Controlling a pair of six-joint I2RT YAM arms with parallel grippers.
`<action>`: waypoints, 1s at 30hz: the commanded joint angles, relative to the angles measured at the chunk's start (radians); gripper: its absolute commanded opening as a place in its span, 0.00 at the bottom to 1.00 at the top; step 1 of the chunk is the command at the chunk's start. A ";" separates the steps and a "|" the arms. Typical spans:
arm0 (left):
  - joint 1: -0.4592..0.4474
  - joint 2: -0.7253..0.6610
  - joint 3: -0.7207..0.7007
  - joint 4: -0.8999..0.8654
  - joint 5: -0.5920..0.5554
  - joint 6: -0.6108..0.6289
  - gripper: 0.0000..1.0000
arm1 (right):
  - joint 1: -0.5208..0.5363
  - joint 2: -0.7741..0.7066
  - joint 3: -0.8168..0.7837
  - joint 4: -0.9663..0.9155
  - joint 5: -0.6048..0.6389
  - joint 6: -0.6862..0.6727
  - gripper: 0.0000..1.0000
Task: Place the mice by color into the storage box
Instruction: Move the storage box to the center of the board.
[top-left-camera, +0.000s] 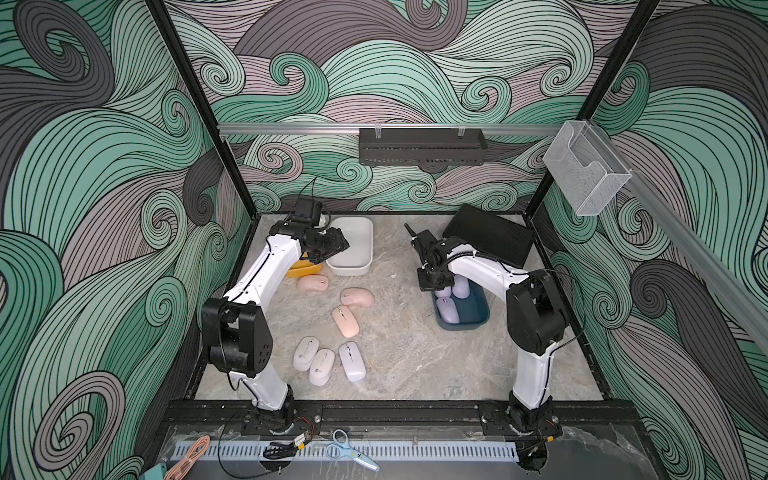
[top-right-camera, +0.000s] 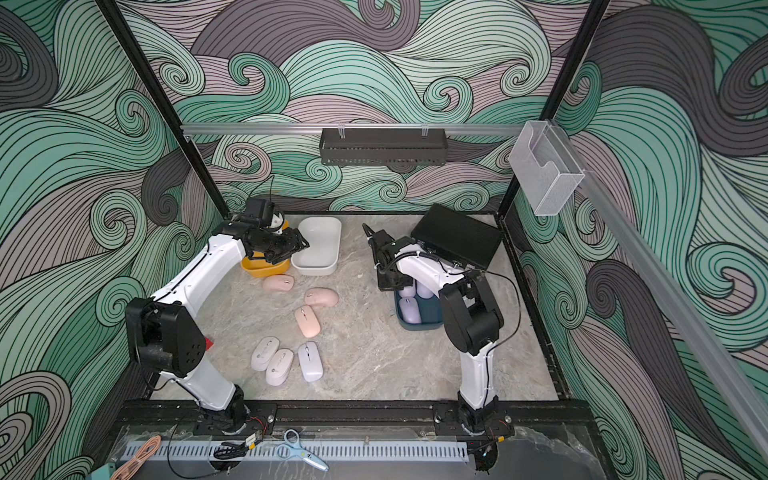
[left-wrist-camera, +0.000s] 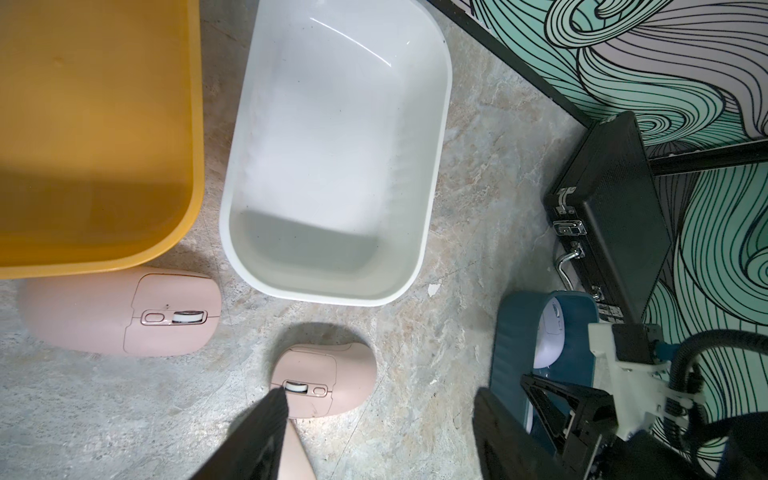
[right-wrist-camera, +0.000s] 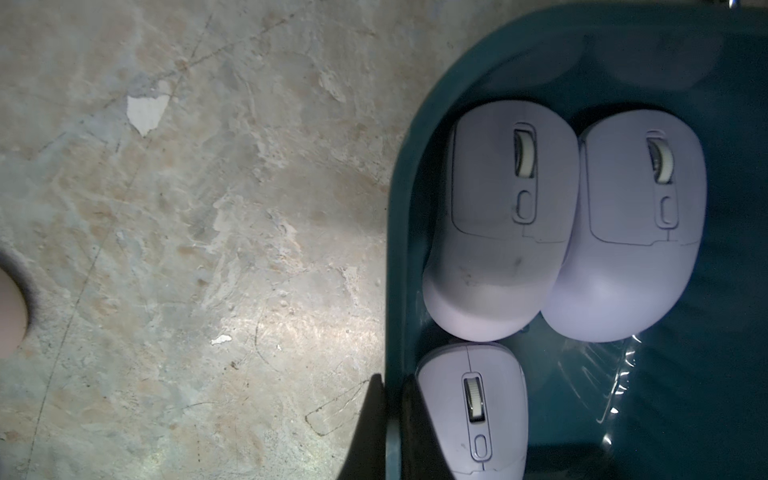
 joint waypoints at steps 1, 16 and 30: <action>0.008 -0.001 0.017 -0.013 -0.005 0.014 0.70 | 0.007 -0.034 -0.045 -0.017 0.030 0.013 0.02; 0.008 0.022 0.016 -0.014 -0.001 0.019 0.70 | -0.009 -0.207 -0.295 -0.023 0.123 0.000 0.01; 0.033 -0.050 0.004 -0.017 -0.143 0.014 0.70 | 0.051 -0.216 0.012 -0.092 0.035 -0.024 0.53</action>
